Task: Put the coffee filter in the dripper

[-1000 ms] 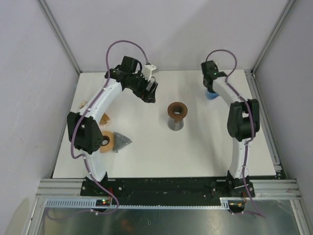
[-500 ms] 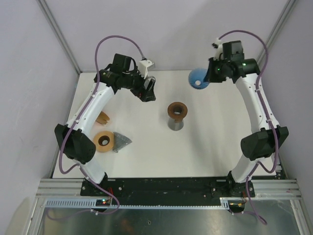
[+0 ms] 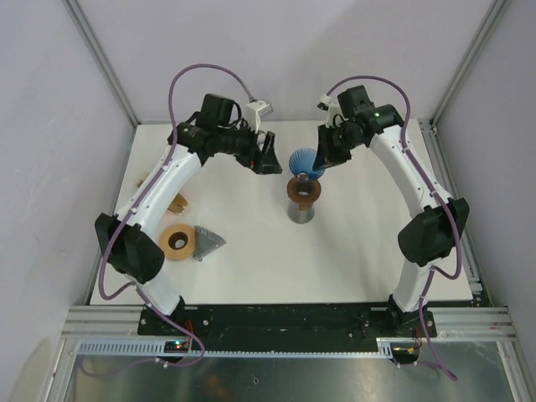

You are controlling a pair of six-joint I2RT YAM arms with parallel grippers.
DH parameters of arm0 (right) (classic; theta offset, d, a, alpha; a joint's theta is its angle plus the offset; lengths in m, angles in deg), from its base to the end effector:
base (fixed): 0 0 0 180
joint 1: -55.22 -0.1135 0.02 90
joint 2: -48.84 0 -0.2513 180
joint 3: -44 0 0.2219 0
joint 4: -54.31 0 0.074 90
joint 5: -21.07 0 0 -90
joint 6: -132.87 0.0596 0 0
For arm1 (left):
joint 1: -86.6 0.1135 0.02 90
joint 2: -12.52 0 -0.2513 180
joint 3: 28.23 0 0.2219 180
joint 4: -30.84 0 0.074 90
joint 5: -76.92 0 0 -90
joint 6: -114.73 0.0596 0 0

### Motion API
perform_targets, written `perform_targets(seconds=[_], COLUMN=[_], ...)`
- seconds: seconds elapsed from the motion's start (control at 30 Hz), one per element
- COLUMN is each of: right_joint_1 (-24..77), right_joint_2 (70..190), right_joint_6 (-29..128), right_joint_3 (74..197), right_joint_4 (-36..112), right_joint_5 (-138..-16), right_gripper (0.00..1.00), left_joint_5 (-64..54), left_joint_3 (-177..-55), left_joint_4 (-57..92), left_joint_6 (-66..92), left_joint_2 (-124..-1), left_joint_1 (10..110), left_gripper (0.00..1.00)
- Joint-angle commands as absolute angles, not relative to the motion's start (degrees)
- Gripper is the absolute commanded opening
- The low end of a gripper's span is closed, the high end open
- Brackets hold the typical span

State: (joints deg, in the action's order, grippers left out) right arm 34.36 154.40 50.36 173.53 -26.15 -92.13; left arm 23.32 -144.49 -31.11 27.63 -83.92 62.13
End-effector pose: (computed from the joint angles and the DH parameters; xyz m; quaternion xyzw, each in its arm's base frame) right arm 0.3292 0.1506 0.3384 -0.1668 0.9249 0.2558 0.2266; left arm 0.3015 -0.1761 0.3566 0.3285 0.8137 -0.3526 0.3252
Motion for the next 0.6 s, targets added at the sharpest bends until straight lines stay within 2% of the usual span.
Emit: perform_targets(seconds=[0.0,0.4,0.57], right_joint_1=[34.08,33.74,33.47], right_joint_2=[155.4,157.9,158.72], right_joint_6=[50.5,49.49,48.94], right_joint_3=[172.87,170.89,170.89], right_joint_4=[-26.24,-26.31,-26.83], right_joint_5=[-93.2,-92.75,-92.66], right_gripper=[0.0,0.0,0.0], left_joint_5=[23.21,18.44,17.93], left_joint_3=[-144.54,-146.1,-145.18], left_joint_4=[-26.8,-22.2,-21.46], left_joint_6=[21.31,15.99,15.78], left_joint_2=[-84.78,-89.9,-91.26], left_joint_1=[60.14,58.11,56.94], left_gripper=[0.91,0.85,0.79])
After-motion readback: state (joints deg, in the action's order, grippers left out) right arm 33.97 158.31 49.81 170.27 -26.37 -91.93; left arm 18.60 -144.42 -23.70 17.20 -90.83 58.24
